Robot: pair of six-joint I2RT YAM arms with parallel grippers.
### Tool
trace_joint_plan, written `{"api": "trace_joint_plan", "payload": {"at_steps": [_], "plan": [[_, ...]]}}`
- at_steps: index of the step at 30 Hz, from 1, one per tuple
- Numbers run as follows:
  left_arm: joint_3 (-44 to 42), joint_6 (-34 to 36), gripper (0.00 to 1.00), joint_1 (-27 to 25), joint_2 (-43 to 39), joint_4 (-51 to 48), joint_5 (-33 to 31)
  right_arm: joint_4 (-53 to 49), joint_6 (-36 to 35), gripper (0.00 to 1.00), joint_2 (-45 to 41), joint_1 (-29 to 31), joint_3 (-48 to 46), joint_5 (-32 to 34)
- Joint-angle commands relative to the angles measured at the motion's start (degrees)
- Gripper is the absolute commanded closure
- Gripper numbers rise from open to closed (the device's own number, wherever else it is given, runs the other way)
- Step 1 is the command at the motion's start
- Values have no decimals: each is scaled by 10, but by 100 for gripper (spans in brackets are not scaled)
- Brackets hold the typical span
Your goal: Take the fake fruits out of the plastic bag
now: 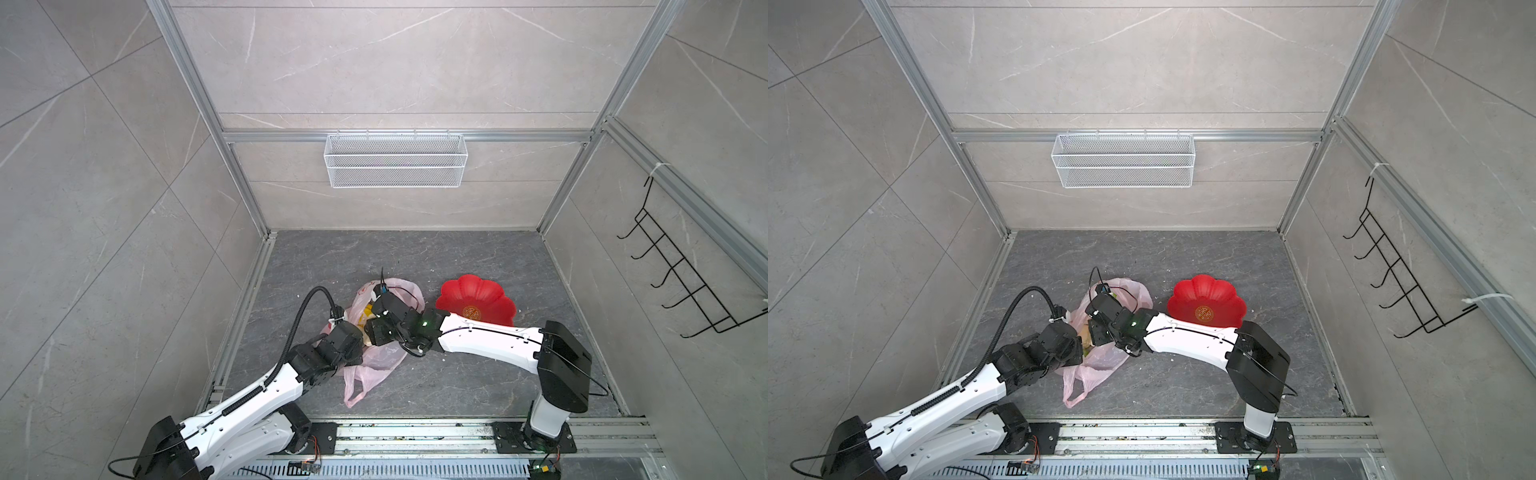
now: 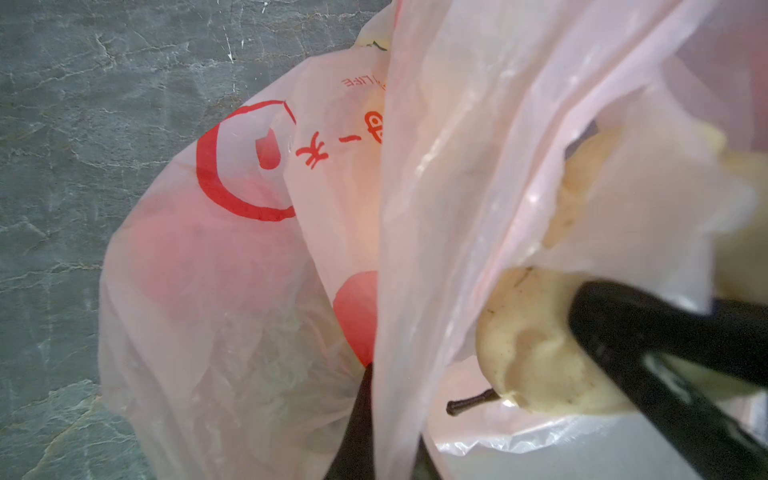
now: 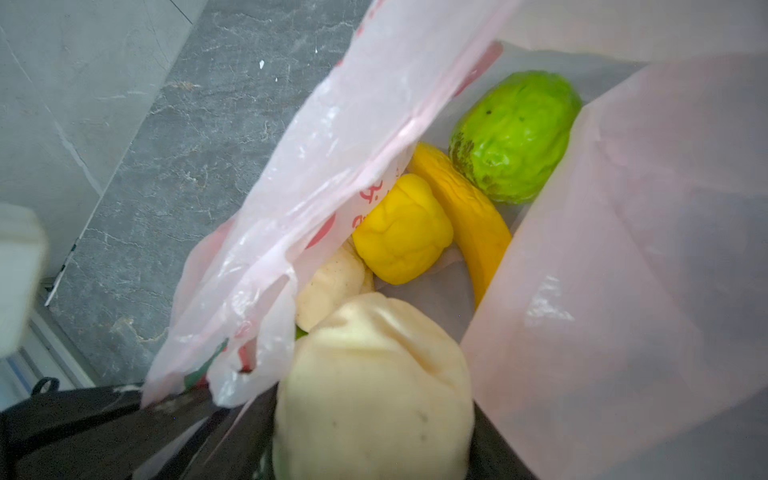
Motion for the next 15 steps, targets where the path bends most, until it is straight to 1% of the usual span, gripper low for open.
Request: {"api": "trace_joint_plan", "payload": {"at_steps": [1,11,15], "plan": [[1,-1,98,-1,-5,8,-7,6,17,43,-24,-3,10,16],[0,0,98,-1,-5,5,-11,-8,29,43,-37,-9,13,11],[1,0,98,-1,-4,7,-17,-33,28,43,-52,-10,20,7]]}}
